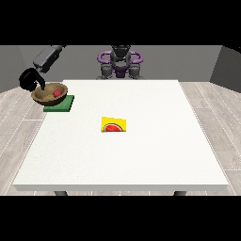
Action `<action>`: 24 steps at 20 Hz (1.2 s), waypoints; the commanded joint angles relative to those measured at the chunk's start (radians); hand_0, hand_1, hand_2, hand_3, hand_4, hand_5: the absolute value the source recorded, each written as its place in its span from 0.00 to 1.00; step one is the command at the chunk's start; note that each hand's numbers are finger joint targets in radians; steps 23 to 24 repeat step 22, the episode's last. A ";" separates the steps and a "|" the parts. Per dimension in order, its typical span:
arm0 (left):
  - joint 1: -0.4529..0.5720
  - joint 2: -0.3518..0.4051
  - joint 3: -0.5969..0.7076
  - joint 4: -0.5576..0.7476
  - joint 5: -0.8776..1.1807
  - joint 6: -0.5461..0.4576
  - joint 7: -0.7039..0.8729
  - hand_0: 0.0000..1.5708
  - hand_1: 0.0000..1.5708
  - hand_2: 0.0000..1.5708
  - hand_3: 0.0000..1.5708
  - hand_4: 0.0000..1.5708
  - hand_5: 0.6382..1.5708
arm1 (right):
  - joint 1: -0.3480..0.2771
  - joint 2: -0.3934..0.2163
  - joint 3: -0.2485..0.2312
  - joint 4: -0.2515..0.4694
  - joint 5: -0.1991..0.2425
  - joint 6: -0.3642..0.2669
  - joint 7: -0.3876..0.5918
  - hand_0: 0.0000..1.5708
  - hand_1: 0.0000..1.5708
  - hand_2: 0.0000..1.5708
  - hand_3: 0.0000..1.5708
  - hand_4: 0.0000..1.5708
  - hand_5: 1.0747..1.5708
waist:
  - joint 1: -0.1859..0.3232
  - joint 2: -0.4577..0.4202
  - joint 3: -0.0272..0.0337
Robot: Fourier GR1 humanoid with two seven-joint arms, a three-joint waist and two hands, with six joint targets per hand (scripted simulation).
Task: Pick the cup and pour the ball into the bowl, then pick the bowl and place it on the pad
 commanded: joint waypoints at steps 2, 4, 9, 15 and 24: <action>0.001 0.073 0.046 0.096 0.006 -0.053 -0.079 0.00 0.00 0.00 0.00 0.75 0.99 | -0.008 0.076 -0.002 -0.035 -0.017 -0.048 -0.052 0.93 0.93 0.90 0.53 0.00 0.92 | -0.005 0.032 -0.0006; 0.023 0.049 0.026 0.071 -0.014 -0.038 -0.094 0.00 0.00 0.00 0.00 0.76 0.99 | -0.015 0.125 -0.013 -0.021 -0.029 -0.098 -0.055 0.92 0.92 0.88 0.48 0.00 0.94 | 0.019 0.028 -0.0002; -0.026 0.071 0.021 0.060 0.024 -0.043 -0.052 0.00 0.00 0.00 0.00 0.76 1.00 | -0.060 0.011 -0.009 0.007 0.000 -0.064 -0.074 0.73 0.73 0.84 0.64 0.12 0.92 | 0.013 0.076 0.0009; -0.036 0.049 -0.005 0.054 -0.004 0.009 -0.063 0.00 0.00 0.00 0.00 0.77 1.00 | -0.099 0.039 0.097 0.006 0.071 -0.021 0.008 0.00 0.00 0.00 0.00 0.00 0.68 | 0.025 0.051 0.0000; 0.039 -0.055 -0.076 0.036 -0.037 0.052 -0.014 0.00 0.00 0.00 0.00 0.76 1.00 | -0.101 -0.003 0.141 -0.017 0.092 0.069 0.117 0.00 0.00 0.00 0.00 0.13 0.61 | -0.035 -0.135 -0.0012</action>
